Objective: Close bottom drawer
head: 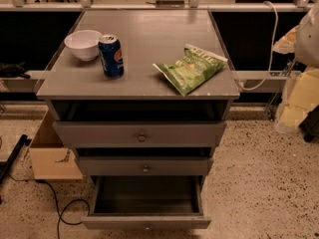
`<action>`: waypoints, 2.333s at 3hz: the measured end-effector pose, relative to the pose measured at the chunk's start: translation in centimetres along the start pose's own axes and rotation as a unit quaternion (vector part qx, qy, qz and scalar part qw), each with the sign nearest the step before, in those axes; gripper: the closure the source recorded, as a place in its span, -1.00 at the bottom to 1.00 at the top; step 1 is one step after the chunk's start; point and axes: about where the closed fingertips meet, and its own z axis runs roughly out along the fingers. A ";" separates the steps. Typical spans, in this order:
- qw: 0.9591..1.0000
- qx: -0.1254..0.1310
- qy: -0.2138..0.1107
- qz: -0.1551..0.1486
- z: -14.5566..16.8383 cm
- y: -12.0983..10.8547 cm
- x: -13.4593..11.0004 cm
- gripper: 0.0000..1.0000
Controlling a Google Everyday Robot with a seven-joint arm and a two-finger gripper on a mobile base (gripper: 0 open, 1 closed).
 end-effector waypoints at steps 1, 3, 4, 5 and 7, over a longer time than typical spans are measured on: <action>1.000 0.003 -0.003 0.000 -0.1 -0.1 0.0 -1.00; 0.997 -0.037 -0.051 0.034 1.9 -0.2 2.3 -1.00; 0.989 -0.085 -0.098 0.065 4.5 0.4 4.0 -1.00; 0.976 -0.140 -0.138 0.093 7.6 1.2 5.0 -1.00; 0.972 -0.152 -0.142 0.112 10.7 1.3 4.6 -1.00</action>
Offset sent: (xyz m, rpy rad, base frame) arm 0.0027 -0.0141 -0.0190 0.0831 0.0475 -0.0181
